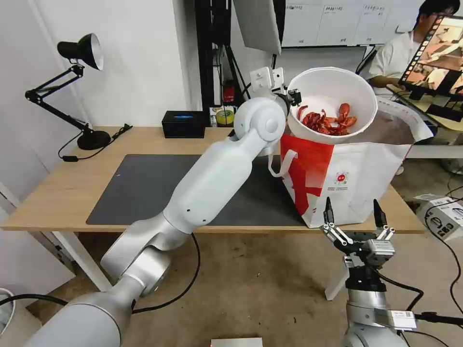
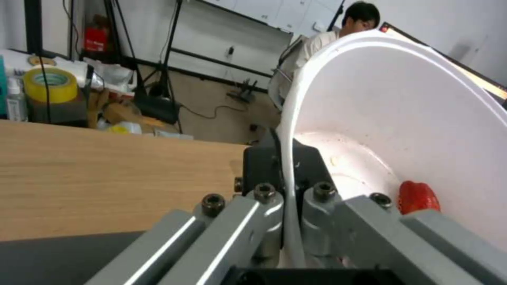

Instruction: Pick up the trash from the table and place it into the takeout bag.

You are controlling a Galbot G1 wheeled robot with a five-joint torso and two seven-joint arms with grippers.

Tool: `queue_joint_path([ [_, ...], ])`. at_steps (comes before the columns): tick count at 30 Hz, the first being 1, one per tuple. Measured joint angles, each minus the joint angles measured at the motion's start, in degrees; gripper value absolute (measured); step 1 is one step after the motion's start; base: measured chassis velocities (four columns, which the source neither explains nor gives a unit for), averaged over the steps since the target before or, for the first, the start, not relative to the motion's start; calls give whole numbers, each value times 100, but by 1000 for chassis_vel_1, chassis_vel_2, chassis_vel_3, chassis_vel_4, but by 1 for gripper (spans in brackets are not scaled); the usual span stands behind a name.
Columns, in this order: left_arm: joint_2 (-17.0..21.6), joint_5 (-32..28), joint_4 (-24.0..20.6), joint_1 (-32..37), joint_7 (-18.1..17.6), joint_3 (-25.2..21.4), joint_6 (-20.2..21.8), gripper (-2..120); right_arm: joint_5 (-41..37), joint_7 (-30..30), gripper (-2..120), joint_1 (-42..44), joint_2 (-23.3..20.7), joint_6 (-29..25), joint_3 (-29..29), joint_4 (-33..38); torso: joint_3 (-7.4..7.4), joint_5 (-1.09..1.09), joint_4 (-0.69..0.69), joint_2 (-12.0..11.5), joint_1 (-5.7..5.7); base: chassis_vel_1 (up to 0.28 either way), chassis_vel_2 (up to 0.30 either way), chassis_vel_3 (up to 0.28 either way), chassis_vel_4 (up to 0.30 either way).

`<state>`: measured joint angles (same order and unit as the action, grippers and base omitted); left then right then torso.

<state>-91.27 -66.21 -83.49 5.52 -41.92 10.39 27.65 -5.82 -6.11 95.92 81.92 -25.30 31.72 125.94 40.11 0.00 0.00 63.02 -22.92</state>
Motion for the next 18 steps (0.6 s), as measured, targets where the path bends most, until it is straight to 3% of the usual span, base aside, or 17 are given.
queue_joint_path([
  [18, 12, 101, -53, 160, 99, 68, -77, 0, -10, -6, 100, -62, 8, 0, -16, -51, 0, 0, 0, 0, 0, 0, 0, 0, 0],
])
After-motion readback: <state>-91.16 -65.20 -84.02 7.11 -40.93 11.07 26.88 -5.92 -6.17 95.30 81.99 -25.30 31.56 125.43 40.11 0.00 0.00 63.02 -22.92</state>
